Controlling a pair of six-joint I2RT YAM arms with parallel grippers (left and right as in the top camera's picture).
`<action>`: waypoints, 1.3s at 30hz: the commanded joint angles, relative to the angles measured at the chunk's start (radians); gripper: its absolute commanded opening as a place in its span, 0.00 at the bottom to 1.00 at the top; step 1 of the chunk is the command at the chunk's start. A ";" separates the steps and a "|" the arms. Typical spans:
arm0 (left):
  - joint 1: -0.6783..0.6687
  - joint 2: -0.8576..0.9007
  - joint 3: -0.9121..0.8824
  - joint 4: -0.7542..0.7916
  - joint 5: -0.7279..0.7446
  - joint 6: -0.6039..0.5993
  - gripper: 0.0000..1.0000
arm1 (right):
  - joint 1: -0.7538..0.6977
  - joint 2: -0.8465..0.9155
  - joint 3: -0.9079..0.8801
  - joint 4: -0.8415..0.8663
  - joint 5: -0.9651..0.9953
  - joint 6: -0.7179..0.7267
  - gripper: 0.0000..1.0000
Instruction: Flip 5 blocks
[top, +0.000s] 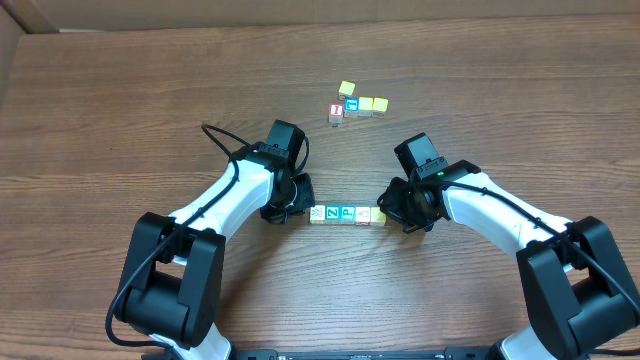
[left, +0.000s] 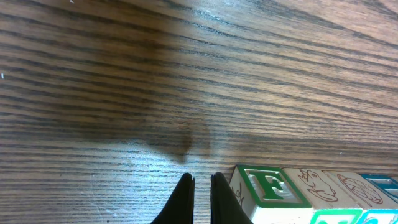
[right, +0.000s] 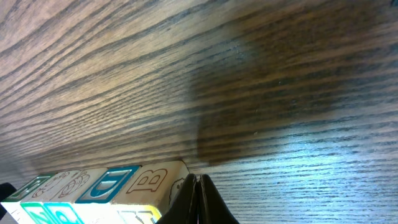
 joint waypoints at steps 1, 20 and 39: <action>-0.007 0.011 -0.009 -0.001 0.012 -0.013 0.04 | 0.002 0.003 -0.008 0.006 -0.027 0.008 0.04; -0.007 0.011 -0.009 -0.022 0.011 -0.013 0.04 | 0.006 0.003 -0.008 0.037 -0.030 0.008 0.04; -0.007 0.011 -0.009 -0.022 0.035 -0.013 0.04 | 0.031 0.003 -0.008 0.040 -0.037 0.027 0.04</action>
